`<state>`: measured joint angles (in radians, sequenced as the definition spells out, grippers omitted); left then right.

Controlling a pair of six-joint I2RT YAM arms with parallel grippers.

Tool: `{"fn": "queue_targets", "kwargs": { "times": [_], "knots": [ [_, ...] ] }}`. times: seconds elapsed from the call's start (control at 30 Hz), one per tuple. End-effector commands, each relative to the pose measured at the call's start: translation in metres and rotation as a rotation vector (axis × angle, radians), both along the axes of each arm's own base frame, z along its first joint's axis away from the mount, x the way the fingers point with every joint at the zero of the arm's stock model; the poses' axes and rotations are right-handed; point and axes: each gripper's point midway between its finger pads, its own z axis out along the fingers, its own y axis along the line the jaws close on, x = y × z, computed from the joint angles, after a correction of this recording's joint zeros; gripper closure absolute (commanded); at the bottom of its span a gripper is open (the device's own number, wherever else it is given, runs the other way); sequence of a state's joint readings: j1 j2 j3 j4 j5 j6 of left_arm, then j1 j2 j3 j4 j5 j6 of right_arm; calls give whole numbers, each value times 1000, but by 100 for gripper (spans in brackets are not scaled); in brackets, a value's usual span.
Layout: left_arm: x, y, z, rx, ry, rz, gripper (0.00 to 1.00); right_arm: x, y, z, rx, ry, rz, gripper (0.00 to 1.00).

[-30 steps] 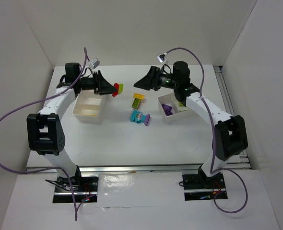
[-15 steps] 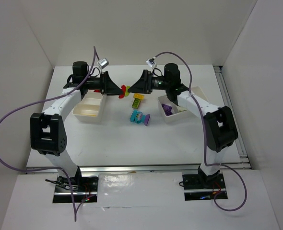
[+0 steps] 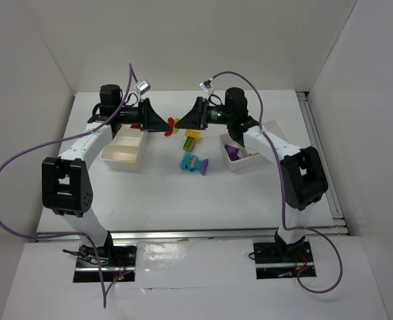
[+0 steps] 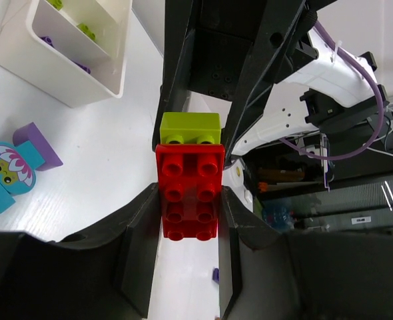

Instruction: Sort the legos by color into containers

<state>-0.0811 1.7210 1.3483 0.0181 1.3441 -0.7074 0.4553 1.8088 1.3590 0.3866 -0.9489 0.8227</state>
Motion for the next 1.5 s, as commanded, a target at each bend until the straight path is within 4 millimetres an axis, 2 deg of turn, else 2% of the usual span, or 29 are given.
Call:
{"fn": "queue_targets", "kwargs": {
  "times": [0.0,0.07,0.23,0.27,0.3,0.33,0.37,0.4,0.43,0.47,0.53,0.57,0.6,0.63,0.67,0.7,0.73,0.8,0.83,0.93,1.0,1.07,1.2,1.23,1.3,1.33,1.37,1.47],
  "knots": [
    [-3,-2,22,-9,-81,-17,100,-2,3,8,24,-64,-5,78],
    [3,5,20,-3,-73,16,100,1,-5,5,9,-51,-44,83],
    [13,19,20,5,-64,72,100,17,-46,-8,-61,-12,-214,87],
    [17,19,18,11,-58,80,100,21,-53,-12,-94,-29,-243,87],
    [21,24,15,15,-45,91,100,20,-58,-8,-116,-46,-273,89],
    [21,24,14,24,-18,101,100,32,-74,-20,-198,-8,-381,89],
    [25,24,11,35,-16,116,100,37,-84,-23,-262,-49,-428,89],
    [26,29,9,36,0,126,100,40,-92,-15,-296,-72,-478,89],
    [29,29,8,43,0,140,100,42,-99,-16,-333,-81,-511,89],
    [29,29,5,51,23,151,100,48,-116,-30,-413,-50,-583,89],
    [44,36,2,96,15,225,100,56,-136,-28,-504,-61,-683,89],
    [50,38,-2,123,29,257,100,61,-169,-47,-637,-2,-823,89],
    [49,41,-9,167,92,292,100,62,-184,-52,-698,17,-886,91],
    [68,51,-15,255,74,393,100,61,-196,-58,-747,31,-931,91],
    [73,58,-22,309,96,441,100,65,-220,-63,-811,49,-1034,92],
    [79,66,-31,370,118,494,100,60,-233,-75,-862,83,-1052,92],
    [84,79,-38,479,149,584,100,59,-242,-77,-879,94,-1072,92],
    [88,94,-48,567,173,655,100,55,-263,-90,-942,132,-1117,92],
    [90,105,-56,626,178,702,100,55,-267,-90,-943,137,-1125,92],
    [91,121,-65,712,202,773,100,52,-282,-108,-991,174,-1147,91],
    [91,127,-61,741,193,794,100,51,-291,-112,-1020,186,-1171,89],
    [97,136,-68,784,202,828,100,50,-291,-124,-1043,204,-1159,88],
    [105,145,-74,831,214,863,100,53,-294,-134,-1053,215,-1150,86],
    [108,147,-75,840,212,873,100,53,-295,-134,-1060,208,-1144,84],
    [114,147,-72,831,210,882,100,54,-297,-147,-1094,228,-1138,80],
    [117,149,-78,848,224,885,100,55,-300,-151,-1112,231,-1149,77],
    [120,151,-76,853,221,893,100,57,-299,-149,-1102,223,-1155,69],
    [129,155,-84,873,227,906,100,60,-300,-156,-1117,228,-1159,57]
  ]
}}
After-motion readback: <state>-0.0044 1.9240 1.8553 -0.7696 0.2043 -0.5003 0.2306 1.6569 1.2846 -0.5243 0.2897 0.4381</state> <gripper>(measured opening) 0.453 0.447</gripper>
